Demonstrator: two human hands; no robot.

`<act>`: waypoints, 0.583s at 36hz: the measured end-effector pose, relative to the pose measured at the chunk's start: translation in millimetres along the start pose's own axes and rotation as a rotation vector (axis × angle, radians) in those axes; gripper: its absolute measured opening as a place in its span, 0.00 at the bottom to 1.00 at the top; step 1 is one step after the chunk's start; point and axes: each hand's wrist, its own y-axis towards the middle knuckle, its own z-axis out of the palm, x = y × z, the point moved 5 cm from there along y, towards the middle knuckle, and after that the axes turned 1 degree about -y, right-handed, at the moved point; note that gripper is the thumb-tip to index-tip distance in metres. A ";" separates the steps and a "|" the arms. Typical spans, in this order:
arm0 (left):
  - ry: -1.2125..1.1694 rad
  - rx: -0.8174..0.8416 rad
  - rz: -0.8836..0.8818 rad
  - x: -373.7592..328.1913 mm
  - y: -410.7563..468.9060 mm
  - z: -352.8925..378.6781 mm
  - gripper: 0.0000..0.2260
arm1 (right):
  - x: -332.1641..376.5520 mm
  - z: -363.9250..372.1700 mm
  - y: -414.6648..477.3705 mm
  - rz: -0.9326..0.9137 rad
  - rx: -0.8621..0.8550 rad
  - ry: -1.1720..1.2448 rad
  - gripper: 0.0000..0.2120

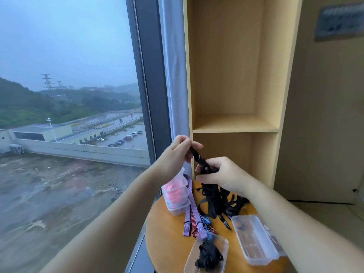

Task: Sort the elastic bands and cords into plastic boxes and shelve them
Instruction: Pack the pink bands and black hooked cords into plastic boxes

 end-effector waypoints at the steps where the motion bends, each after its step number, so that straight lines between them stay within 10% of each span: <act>1: 0.039 -0.009 0.004 2.1 -1.0 -4.7 0.08 | 0.4 -3.0 1.2 -0.016 -0.021 -0.016 0.05; 7: 0.275 0.107 -0.090 15.9 -7.6 -19.8 0.14 | 1.8 -12.9 8.6 -0.041 -0.034 -0.225 0.06; 21: -0.228 -0.017 -0.132 -32.2 27.3 -13.6 0.12 | 58.6 -70.1 35.0 -0.136 -0.289 -0.389 0.06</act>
